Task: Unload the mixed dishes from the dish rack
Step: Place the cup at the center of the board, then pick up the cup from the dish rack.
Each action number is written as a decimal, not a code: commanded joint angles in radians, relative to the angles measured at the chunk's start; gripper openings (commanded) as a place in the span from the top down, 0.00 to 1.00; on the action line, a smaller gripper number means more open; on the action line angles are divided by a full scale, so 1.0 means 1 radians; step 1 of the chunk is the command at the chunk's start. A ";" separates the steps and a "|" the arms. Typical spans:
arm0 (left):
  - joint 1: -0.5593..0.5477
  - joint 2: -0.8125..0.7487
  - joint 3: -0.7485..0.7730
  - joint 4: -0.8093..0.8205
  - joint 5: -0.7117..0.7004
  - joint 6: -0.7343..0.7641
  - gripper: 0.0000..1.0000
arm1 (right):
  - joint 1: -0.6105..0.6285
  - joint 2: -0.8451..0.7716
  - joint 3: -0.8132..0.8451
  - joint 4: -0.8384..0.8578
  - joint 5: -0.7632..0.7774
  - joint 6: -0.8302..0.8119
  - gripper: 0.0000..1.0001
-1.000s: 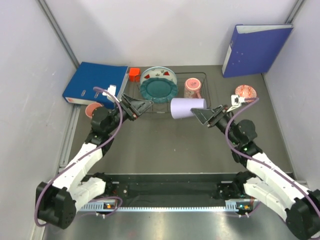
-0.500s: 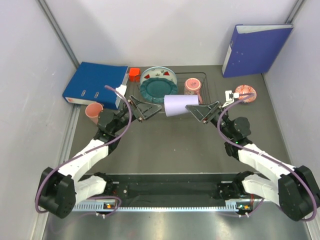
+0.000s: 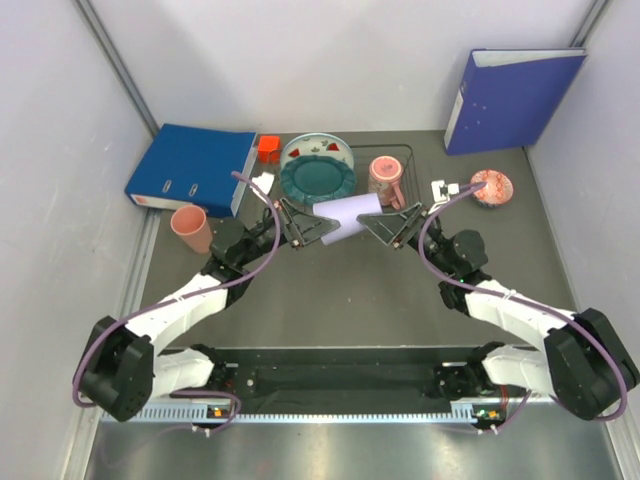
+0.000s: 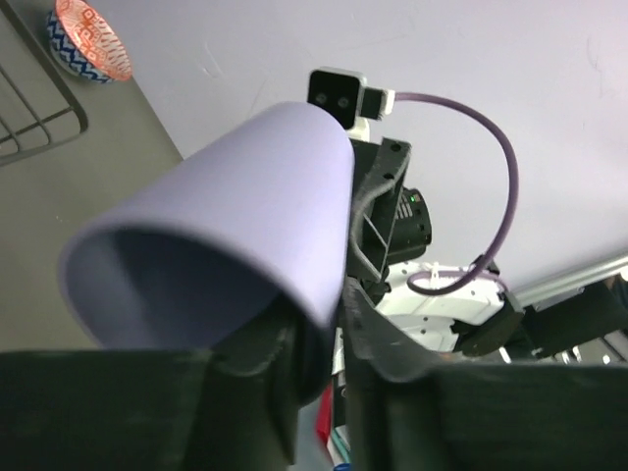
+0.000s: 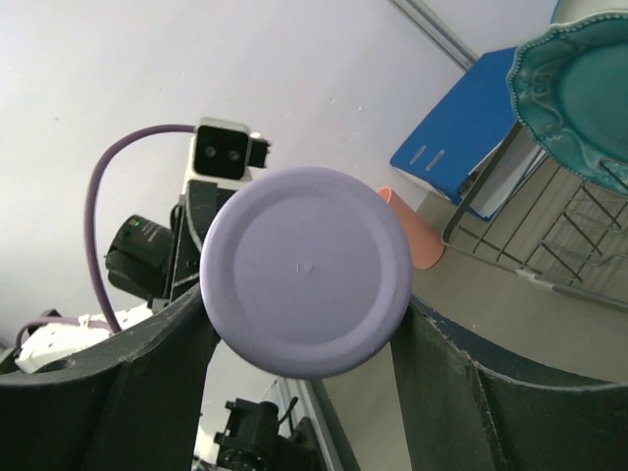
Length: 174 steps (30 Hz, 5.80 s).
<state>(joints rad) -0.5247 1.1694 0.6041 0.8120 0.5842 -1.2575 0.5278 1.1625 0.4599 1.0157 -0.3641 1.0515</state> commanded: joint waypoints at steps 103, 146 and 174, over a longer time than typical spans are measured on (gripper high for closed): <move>0.695 0.138 0.477 -1.683 -0.735 0.695 0.68 | 0.015 -0.218 0.183 -0.933 0.410 -0.499 0.00; -0.047 -0.059 0.497 -1.303 -0.736 0.602 0.25 | 0.029 0.391 0.899 -1.410 0.901 -0.895 0.04; -0.054 -0.102 0.310 -1.076 -0.633 0.639 0.23 | -0.094 0.543 0.885 -1.312 0.505 -1.154 0.41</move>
<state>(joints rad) -0.5766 1.0904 0.9241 -0.3428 -0.0685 -0.6258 0.4400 1.6505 1.3396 -0.3511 0.1669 -0.0971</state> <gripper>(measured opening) 0.770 0.647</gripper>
